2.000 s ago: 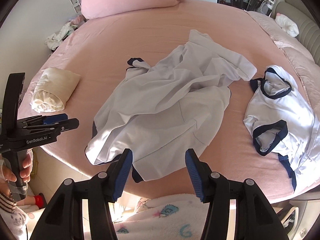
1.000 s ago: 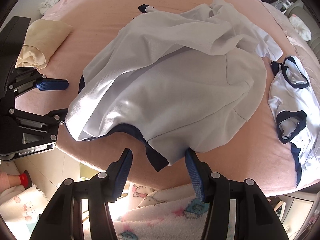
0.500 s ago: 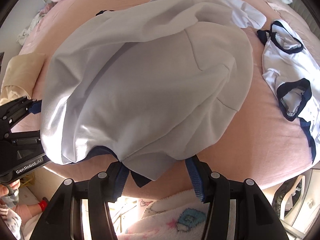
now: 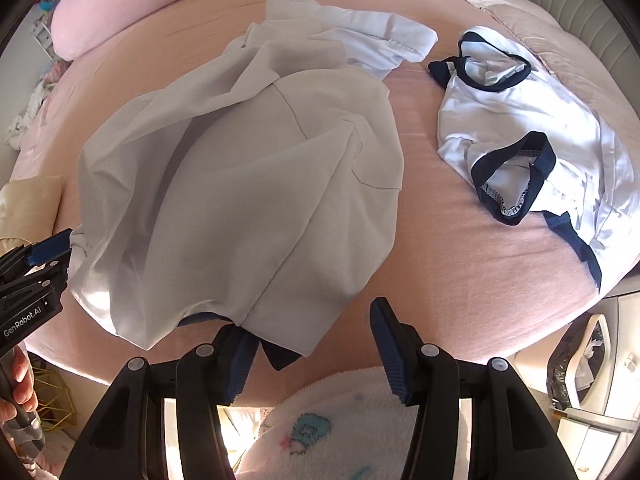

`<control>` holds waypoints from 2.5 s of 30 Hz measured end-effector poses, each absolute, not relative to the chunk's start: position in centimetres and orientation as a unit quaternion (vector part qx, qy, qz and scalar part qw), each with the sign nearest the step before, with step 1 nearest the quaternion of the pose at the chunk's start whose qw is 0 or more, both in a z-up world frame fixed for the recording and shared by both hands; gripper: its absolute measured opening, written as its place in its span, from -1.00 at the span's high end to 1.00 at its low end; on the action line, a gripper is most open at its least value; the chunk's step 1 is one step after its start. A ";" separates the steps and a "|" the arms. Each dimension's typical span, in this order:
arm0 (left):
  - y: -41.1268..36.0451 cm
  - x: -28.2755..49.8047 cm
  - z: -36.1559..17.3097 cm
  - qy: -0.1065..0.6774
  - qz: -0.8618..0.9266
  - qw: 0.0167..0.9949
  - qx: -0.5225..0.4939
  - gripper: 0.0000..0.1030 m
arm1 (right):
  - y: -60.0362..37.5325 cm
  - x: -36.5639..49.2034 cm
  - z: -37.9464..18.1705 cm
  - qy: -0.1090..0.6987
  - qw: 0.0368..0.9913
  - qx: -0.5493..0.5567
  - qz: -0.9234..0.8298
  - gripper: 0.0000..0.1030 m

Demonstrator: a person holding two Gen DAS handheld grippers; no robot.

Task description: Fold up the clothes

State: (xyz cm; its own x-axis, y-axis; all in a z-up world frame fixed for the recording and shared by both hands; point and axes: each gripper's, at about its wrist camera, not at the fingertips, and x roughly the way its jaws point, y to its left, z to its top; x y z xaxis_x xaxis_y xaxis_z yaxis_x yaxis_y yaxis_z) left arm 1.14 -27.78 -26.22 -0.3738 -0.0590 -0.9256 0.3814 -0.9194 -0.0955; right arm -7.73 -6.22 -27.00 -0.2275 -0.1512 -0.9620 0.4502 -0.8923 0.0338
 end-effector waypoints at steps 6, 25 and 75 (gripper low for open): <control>-26.9 0.9 -25.6 0.163 -0.817 0.141 0.535 0.01 | -3.9 -9.6 -23.9 0.135 0.182 0.544 -0.808 -0.05; -27.8 3.7 -22.5 0.167 -0.827 0.266 0.466 -0.02 | -4.1 -12.8 -23.3 0.127 0.139 0.519 -0.834 0.10; -26.3 -4.6 -26.2 0.402 -0.775 0.159 0.461 -0.14 | -2.4 -14.4 -21.3 -0.046 0.237 0.580 -0.778 -0.23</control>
